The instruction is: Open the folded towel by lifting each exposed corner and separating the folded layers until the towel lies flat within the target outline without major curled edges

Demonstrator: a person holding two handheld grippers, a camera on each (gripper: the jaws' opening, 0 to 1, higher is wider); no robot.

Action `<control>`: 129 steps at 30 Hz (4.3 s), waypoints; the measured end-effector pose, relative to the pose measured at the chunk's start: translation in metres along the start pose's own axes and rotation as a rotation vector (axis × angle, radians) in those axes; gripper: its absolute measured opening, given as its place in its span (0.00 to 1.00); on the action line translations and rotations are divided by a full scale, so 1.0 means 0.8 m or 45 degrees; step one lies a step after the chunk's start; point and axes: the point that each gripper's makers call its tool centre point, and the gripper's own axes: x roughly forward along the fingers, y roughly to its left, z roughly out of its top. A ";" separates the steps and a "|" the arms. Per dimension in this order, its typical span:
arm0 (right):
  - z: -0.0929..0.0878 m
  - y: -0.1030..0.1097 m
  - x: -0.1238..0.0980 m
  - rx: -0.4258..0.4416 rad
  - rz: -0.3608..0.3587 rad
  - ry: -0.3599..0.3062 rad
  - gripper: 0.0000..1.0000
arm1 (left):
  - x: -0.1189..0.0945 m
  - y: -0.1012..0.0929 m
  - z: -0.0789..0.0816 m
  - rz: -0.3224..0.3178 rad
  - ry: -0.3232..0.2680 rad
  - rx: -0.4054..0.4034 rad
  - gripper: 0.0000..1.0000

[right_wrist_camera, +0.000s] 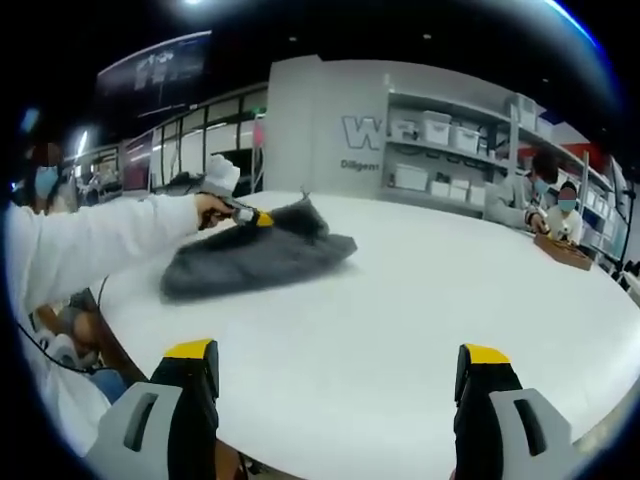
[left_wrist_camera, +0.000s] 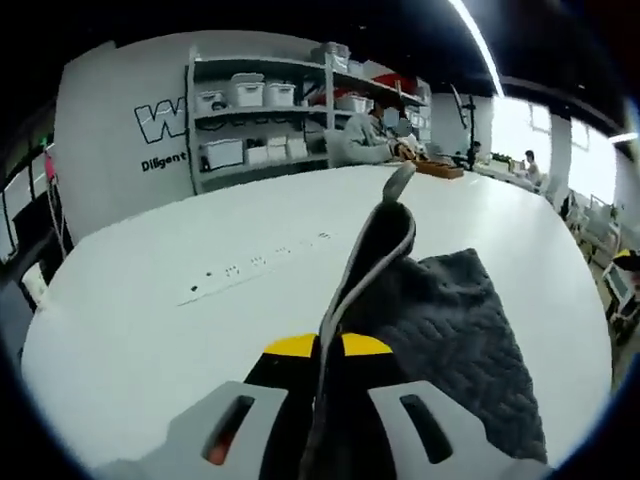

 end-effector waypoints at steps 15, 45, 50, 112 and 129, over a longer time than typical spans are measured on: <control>-0.002 0.000 0.002 0.005 0.004 0.004 0.99 | 0.013 0.022 -0.018 0.055 0.000 0.024 0.13; -0.007 0.016 0.016 -0.059 0.007 0.074 0.99 | -0.249 -0.089 -0.032 -0.129 -0.310 0.212 0.70; -0.008 0.023 0.023 -0.081 0.010 0.094 0.99 | -0.274 -0.097 -0.052 -0.119 -0.305 0.216 0.79; 0.003 0.277 0.137 -0.208 0.332 0.122 0.99 | -0.403 -0.064 -0.153 -0.108 -0.248 0.196 1.00; 0.003 0.327 0.181 -0.138 0.176 0.010 0.94 | -0.407 -0.048 -0.156 -0.107 -0.249 0.167 1.00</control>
